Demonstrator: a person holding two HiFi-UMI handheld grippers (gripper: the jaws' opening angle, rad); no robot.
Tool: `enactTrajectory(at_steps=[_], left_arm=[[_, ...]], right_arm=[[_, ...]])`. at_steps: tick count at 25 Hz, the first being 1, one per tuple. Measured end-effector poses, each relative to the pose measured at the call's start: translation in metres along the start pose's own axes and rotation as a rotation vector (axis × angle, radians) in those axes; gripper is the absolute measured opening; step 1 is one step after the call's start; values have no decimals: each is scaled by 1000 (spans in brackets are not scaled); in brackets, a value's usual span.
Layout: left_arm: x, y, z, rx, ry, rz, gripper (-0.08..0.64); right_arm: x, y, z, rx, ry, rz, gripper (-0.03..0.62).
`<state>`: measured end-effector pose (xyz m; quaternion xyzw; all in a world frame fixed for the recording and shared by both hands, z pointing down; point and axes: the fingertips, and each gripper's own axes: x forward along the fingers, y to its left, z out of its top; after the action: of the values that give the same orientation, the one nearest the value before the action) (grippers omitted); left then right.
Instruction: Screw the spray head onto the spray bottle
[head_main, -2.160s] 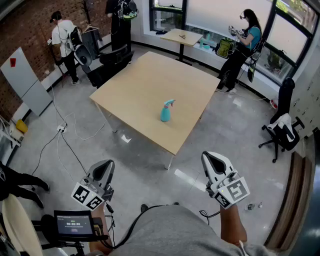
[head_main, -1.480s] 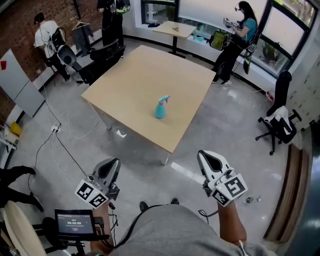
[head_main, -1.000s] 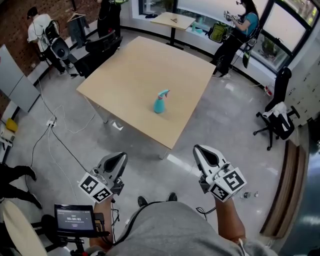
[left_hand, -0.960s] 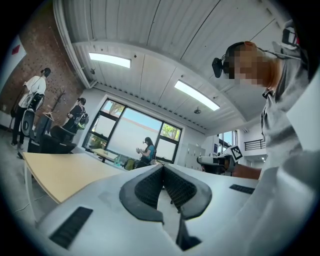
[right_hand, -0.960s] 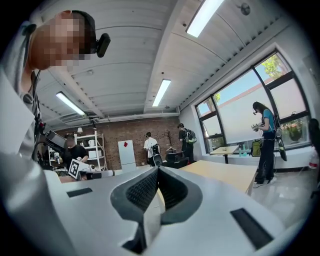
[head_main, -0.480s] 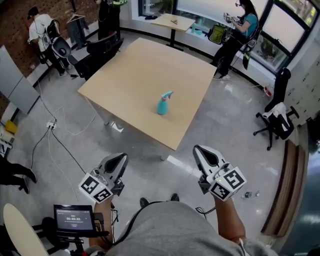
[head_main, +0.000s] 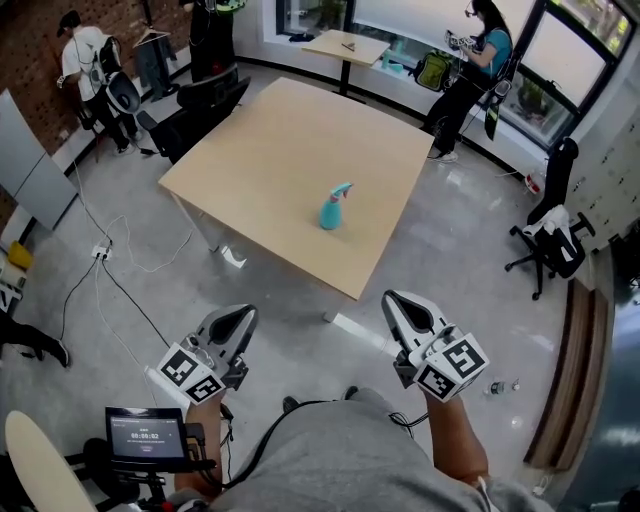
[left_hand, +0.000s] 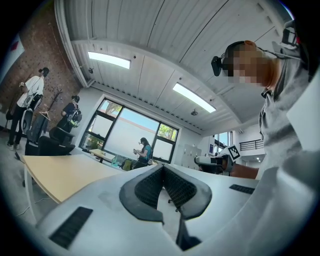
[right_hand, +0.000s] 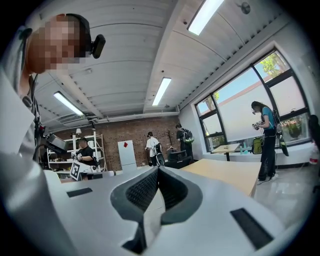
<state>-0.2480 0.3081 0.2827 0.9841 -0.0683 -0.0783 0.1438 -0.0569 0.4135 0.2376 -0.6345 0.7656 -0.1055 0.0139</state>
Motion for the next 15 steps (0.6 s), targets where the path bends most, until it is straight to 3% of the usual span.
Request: enactTrajectory(at_steps=[7, 12, 15], left_arm=[[15, 10, 0, -4, -11, 48, 5], [71, -8, -4, 20, 6, 20, 5], [121, -14, -10, 38, 4, 7, 5]], right_arm=[[-2, -21, -18, 32, 42, 17, 5], [-9, -82, 10, 47, -28, 0, 5], [-12, -125, 7, 59, -33, 10, 5]])
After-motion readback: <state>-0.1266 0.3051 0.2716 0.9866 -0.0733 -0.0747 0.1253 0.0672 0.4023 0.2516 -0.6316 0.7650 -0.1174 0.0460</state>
